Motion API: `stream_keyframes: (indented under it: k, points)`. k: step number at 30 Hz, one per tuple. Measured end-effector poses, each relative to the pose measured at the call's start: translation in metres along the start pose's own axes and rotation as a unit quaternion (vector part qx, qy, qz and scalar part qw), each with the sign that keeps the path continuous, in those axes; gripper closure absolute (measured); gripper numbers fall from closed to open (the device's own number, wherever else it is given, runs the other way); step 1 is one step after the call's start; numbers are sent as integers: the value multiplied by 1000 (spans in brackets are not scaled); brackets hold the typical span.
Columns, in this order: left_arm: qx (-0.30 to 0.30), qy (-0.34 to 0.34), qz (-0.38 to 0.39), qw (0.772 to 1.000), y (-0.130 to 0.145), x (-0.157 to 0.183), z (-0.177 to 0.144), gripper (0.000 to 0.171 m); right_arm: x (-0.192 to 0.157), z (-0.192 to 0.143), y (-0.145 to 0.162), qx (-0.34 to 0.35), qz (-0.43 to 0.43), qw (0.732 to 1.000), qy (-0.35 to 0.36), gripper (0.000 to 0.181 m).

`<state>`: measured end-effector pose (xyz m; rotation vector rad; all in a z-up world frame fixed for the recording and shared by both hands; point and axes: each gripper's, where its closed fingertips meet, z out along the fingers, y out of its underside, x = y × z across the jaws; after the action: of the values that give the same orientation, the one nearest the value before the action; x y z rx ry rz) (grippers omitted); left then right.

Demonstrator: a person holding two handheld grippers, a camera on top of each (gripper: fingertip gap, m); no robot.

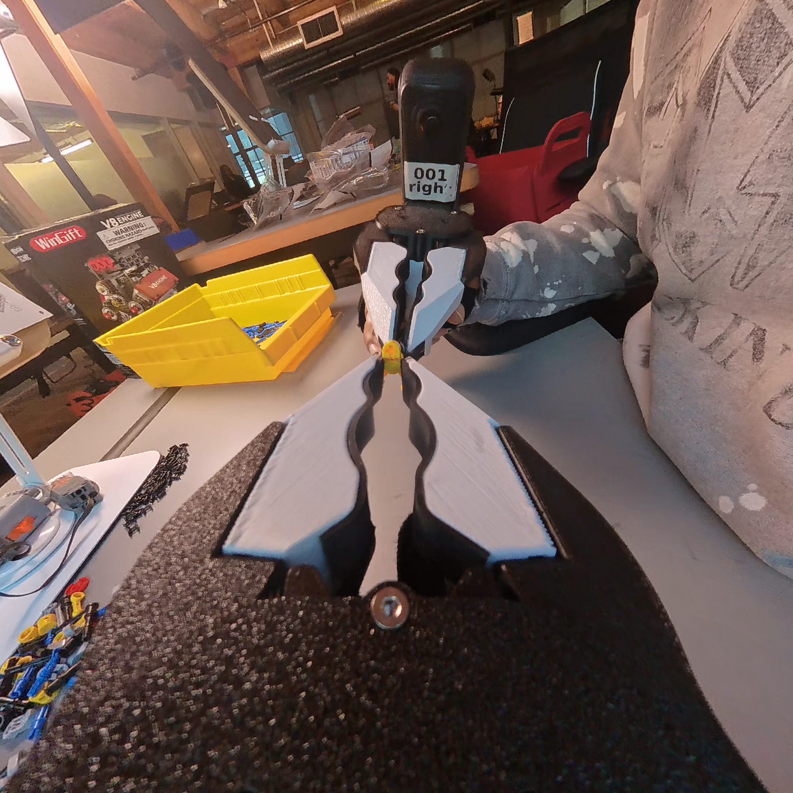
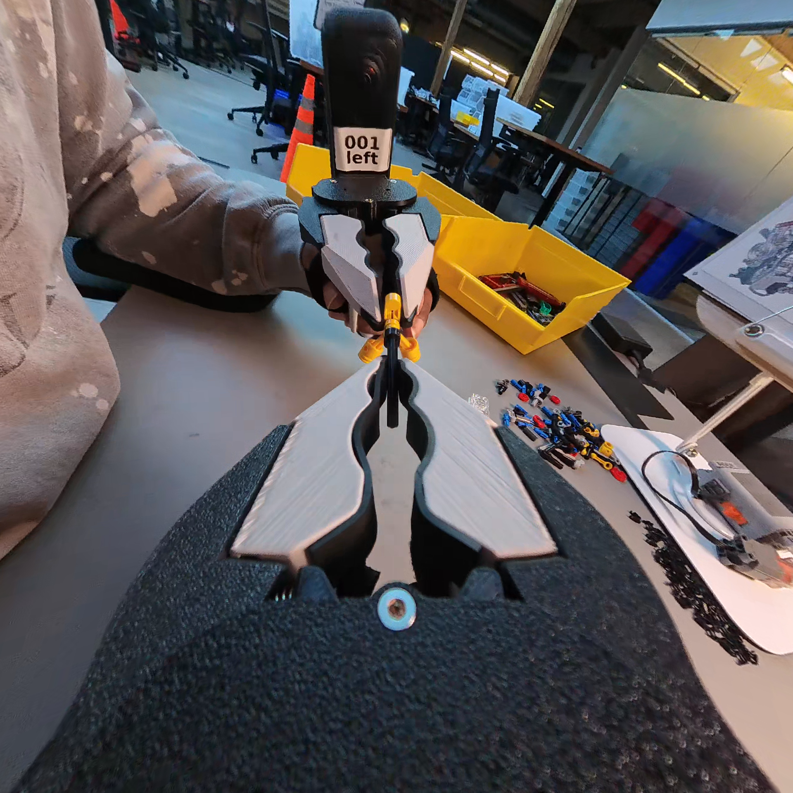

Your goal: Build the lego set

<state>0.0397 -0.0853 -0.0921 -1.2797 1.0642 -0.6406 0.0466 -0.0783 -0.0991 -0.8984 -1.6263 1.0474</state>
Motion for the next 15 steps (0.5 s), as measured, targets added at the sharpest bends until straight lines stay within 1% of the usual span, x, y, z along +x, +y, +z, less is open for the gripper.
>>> stream_keyframes:
  k: [11, 15]
  points:
    - [5, 0, -44, 999, 6, -5, 0, 161, 3, 2, 7, -24, 10, 1000, 11, 177]
    - [12, 5, -59, 998, 3, -6, -4, 161, 3, 2, 10, -21, 17, 1000, 8, 177]
